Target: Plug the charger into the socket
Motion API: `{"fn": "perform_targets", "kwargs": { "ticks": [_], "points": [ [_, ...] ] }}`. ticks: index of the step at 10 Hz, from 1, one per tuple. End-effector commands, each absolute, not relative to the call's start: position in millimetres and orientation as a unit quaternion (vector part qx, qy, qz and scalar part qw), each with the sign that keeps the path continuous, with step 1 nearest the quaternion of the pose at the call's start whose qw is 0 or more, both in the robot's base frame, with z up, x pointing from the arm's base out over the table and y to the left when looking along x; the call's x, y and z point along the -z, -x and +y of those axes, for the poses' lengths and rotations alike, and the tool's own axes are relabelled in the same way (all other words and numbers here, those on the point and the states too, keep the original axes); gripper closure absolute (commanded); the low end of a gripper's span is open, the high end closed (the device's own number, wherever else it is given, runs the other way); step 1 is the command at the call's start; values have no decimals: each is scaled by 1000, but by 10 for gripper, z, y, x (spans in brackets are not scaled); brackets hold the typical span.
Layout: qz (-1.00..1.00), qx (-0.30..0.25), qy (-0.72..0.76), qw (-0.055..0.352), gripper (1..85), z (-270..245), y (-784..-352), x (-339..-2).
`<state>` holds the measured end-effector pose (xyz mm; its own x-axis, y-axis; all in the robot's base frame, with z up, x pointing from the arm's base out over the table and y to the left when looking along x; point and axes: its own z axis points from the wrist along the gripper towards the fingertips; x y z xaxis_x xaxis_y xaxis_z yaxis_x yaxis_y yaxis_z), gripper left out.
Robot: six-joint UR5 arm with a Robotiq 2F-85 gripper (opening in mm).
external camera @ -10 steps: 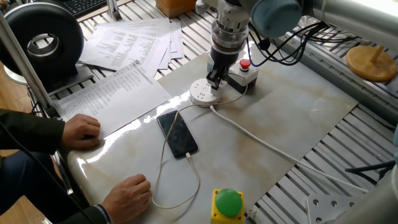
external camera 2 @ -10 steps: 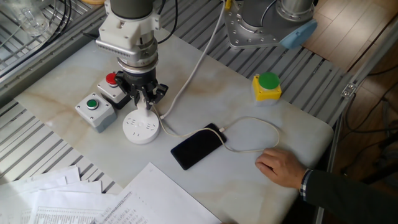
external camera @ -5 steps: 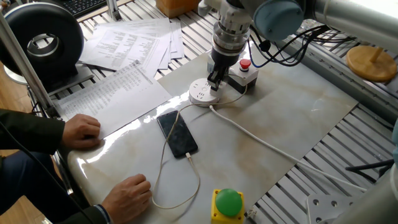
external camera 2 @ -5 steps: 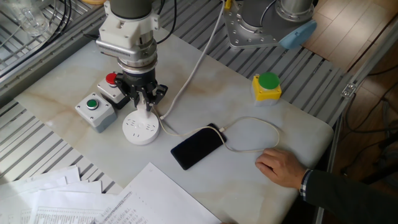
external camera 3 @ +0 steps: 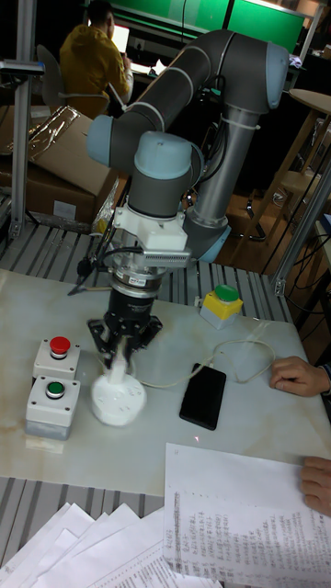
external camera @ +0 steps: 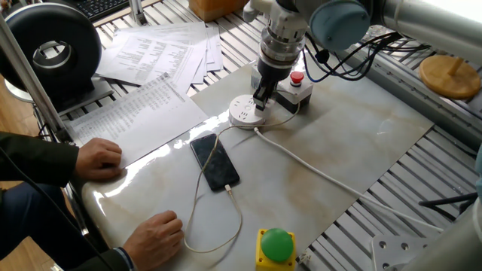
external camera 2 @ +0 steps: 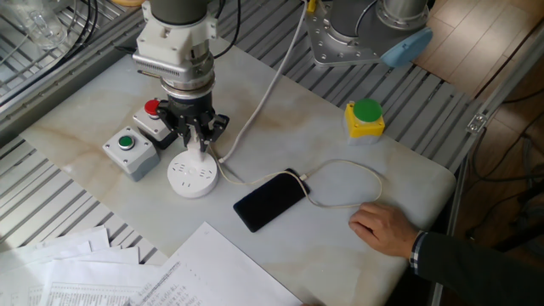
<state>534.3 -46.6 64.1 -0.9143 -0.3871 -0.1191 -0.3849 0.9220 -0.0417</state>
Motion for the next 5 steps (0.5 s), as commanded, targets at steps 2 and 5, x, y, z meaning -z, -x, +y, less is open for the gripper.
{"fn": "perform_targets", "kwargs": {
  "ticks": [2,5],
  "points": [
    [971,6,229,68,610,-467,-5376,-865],
    [963,-4,258,76,343,-405,-5398,-944]
  ]
}}
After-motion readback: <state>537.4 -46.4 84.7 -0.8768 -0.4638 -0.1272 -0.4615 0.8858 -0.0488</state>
